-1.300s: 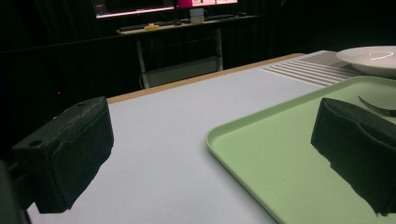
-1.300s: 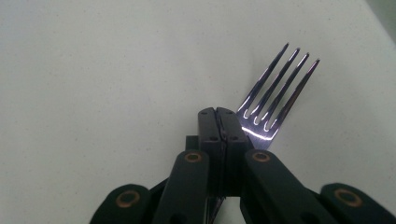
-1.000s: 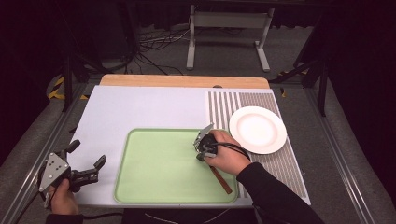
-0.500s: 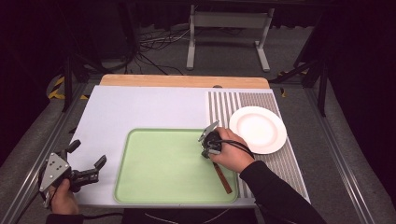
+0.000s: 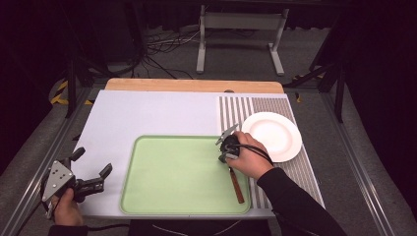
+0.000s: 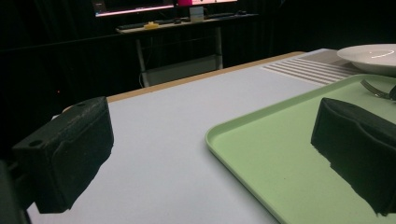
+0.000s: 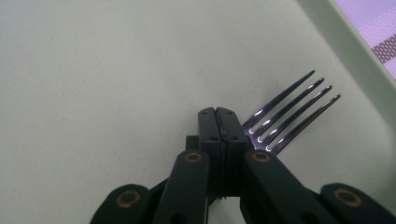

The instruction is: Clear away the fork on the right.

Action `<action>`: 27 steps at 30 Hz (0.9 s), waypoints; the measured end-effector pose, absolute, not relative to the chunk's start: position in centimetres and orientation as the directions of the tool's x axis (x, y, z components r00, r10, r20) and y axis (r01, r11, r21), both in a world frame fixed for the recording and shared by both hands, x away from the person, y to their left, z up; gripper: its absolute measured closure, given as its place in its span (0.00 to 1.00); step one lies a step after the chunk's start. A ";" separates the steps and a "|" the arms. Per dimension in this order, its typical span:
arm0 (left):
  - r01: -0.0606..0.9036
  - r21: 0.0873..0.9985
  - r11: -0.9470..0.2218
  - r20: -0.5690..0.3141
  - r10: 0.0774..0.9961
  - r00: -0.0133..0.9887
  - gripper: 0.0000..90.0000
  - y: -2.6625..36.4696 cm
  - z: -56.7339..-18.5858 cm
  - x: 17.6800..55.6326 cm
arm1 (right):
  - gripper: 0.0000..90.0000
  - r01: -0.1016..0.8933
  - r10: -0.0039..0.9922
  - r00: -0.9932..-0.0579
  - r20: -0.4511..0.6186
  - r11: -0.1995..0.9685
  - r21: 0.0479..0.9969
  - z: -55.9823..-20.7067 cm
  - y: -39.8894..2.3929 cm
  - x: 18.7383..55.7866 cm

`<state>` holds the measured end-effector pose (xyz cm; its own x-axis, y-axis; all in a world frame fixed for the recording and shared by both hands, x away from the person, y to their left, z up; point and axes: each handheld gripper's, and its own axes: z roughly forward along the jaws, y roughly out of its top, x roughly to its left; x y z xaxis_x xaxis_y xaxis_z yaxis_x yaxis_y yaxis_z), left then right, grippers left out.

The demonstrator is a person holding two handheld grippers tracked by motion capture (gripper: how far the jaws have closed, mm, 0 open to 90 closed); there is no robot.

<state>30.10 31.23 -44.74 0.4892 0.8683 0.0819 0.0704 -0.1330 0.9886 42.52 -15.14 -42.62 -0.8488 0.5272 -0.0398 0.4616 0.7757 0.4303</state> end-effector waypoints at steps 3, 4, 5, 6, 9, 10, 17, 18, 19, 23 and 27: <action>0.070 0.989 -0.133 0.083 0.868 0.489 0.00 31.2 -44.7 30.1 | 1.00 0.470 0.537 -0.843 -0.040 0.771 0.430 -42.6 -15.5 42.6; 0.069 0.989 -0.134 0.083 0.868 0.489 0.00 31.2 -44.7 30.1 | 1.00 0.476 0.544 -0.838 -0.043 0.768 0.429 -42.6 -15.5 42.7; 0.069 0.989 -0.134 0.083 0.868 0.489 0.00 31.2 -44.7 30.1 | 1.00 0.476 0.544 -0.838 -0.043 0.768 0.429 -42.6 -15.5 42.7; 0.069 0.989 -0.133 0.083 0.868 0.489 0.00 31.2 -44.7 30.1 | 1.00 0.481 0.549 -0.835 -0.046 0.767 0.426 -42.6 -15.8 42.8; 0.068 0.989 -0.134 0.084 0.869 0.488 0.00 31.2 -44.7 30.1 | 1.00 0.487 0.557 -0.829 -0.051 0.763 0.425 -42.5 -16.1 42.9; 0.068 0.989 -0.135 0.085 0.869 0.488 0.00 31.2 -44.7 30.1 | 1.00 0.491 0.560 -0.827 -0.049 0.761 0.424 -42.5 -16.2 42.9; 0.069 0.988 -0.135 0.084 0.868 0.489 0.00 31.2 -44.7 30.1 | 1.00 0.503 0.575 -0.816 -0.058 0.756 0.420 -42.5 -16.9 43.1; 0.070 0.989 -0.134 0.083 0.868 0.489 0.00 31.2 -44.7 30.1 | 1.00 0.504 0.576 -0.815 -0.058 0.755 0.419 -42.5 -17.0 43.1; 0.070 0.989 -0.134 0.083 0.868 0.489 0.00 31.2 -44.7 30.1 | 1.00 0.507 0.579 -0.813 -0.058 0.753 0.419 -42.5 -17.0 43.1; 0.068 0.989 -0.135 0.084 0.869 0.488 0.00 31.2 -44.7 30.1 | 1.00 0.510 0.583 -0.811 -0.055 0.749 0.422 -42.5 -17.2 43.1; 0.067 0.989 -0.132 0.083 0.869 0.488 0.00 31.2 -44.7 30.1 | 0.99 0.515 0.589 -0.806 -0.060 0.747 0.419 -42.5 -17.3 43.1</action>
<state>30.11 31.22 -44.73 0.4883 0.8687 0.0831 0.0671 -0.1324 0.9889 43.06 -17.27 -42.46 -0.8056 0.5894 -0.0604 0.5154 0.7474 0.4192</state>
